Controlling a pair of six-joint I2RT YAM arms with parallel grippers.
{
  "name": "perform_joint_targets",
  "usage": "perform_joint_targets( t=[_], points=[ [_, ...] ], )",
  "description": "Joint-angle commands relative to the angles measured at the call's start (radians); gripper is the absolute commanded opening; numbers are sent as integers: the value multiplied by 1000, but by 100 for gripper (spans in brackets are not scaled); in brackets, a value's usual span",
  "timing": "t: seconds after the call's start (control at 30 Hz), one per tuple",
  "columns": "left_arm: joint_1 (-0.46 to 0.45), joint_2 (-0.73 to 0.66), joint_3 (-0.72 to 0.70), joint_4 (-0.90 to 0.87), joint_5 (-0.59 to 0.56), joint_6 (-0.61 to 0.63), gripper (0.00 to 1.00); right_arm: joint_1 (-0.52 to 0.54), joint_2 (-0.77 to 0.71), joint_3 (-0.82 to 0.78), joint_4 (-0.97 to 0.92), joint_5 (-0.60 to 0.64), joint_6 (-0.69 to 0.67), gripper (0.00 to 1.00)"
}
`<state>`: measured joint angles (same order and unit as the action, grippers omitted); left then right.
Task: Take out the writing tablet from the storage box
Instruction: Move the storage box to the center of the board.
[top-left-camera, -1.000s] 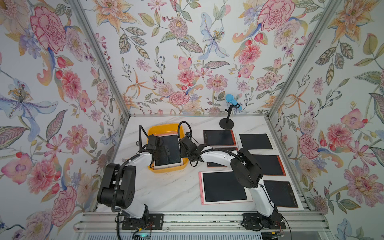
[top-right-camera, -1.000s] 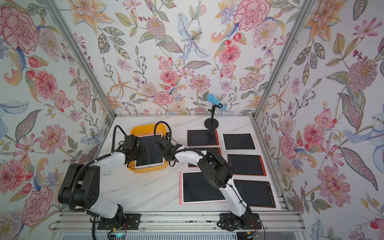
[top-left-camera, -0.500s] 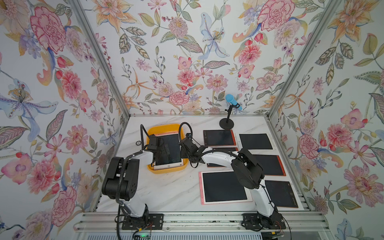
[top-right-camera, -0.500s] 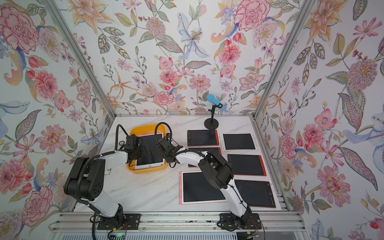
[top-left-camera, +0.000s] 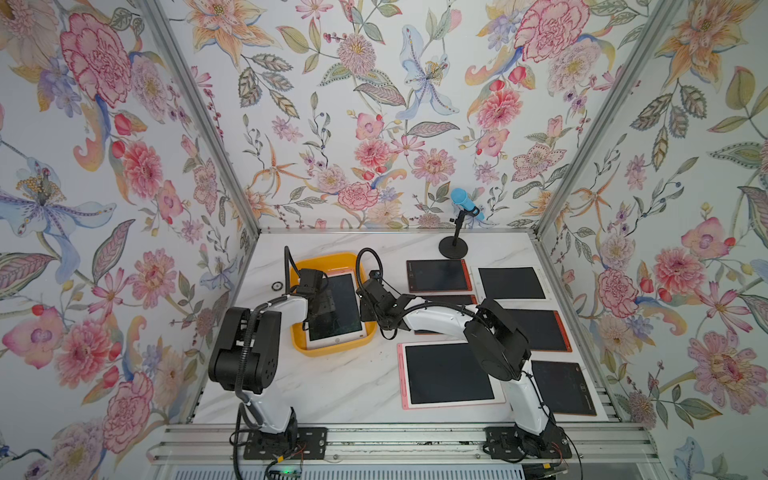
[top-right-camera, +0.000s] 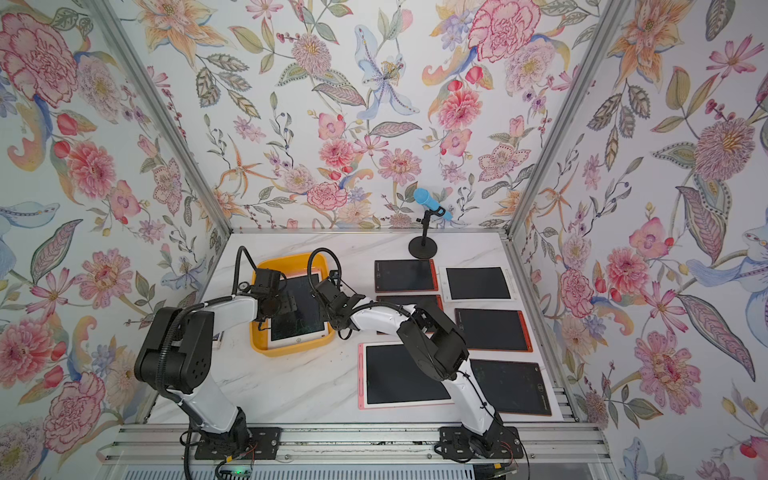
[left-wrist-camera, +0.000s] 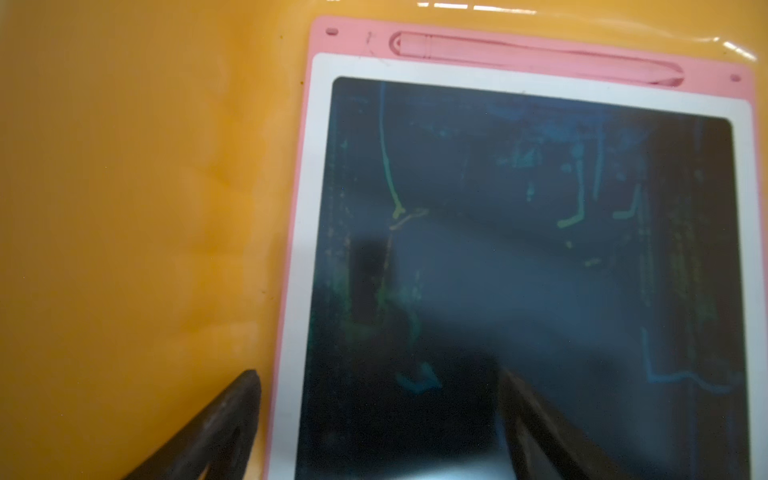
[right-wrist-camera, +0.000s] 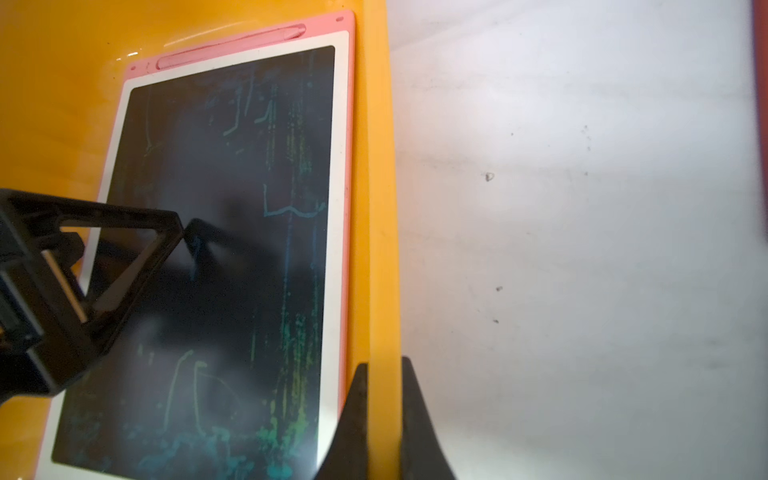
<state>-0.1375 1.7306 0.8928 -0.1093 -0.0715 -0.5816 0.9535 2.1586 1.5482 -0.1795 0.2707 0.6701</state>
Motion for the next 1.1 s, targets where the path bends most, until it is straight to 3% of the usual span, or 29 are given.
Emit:
perform_joint_targets(
  t=[0.0,0.3,0.7,1.07],
  points=[
    [36,41,-28,-111,-28,57,99,-32,5,-34,-186,48,-26,2],
    [30,18,-59,-51,176,59,99,-31,35,-10,-186,21,-48,2],
    [20,-129,-208,192,494,-83,99,-32,83,27,-195,-4,-61,1],
    [20,-285,-302,399,650,-214,99,-32,112,53,-210,-10,-60,1]
  ],
)
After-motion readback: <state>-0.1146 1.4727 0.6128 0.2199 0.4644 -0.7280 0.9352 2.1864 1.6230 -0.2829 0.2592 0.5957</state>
